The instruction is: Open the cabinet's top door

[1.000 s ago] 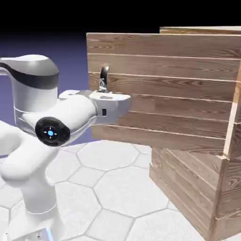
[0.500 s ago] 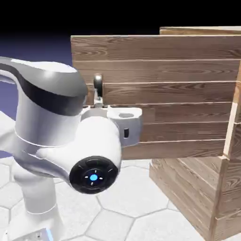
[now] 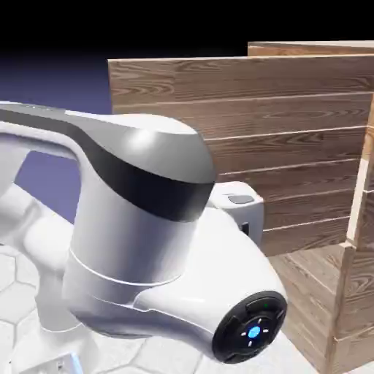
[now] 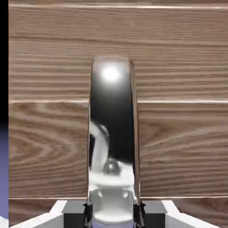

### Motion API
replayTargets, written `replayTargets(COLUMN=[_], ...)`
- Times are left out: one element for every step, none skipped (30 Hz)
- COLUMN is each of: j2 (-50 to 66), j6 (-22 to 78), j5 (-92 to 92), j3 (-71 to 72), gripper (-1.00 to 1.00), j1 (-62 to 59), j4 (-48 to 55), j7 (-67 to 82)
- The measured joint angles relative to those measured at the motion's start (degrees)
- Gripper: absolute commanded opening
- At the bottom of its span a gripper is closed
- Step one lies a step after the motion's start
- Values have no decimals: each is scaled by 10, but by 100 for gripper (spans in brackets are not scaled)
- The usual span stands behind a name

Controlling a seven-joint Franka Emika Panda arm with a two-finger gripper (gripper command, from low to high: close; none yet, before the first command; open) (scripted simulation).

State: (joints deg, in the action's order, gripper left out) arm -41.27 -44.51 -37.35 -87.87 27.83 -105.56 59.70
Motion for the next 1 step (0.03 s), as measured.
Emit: replayTargets(j2=[-7], j6=[7], j5=[4], j3=[-12], gripper=[-100], j1=[21], j4=[16], j7=[-6])
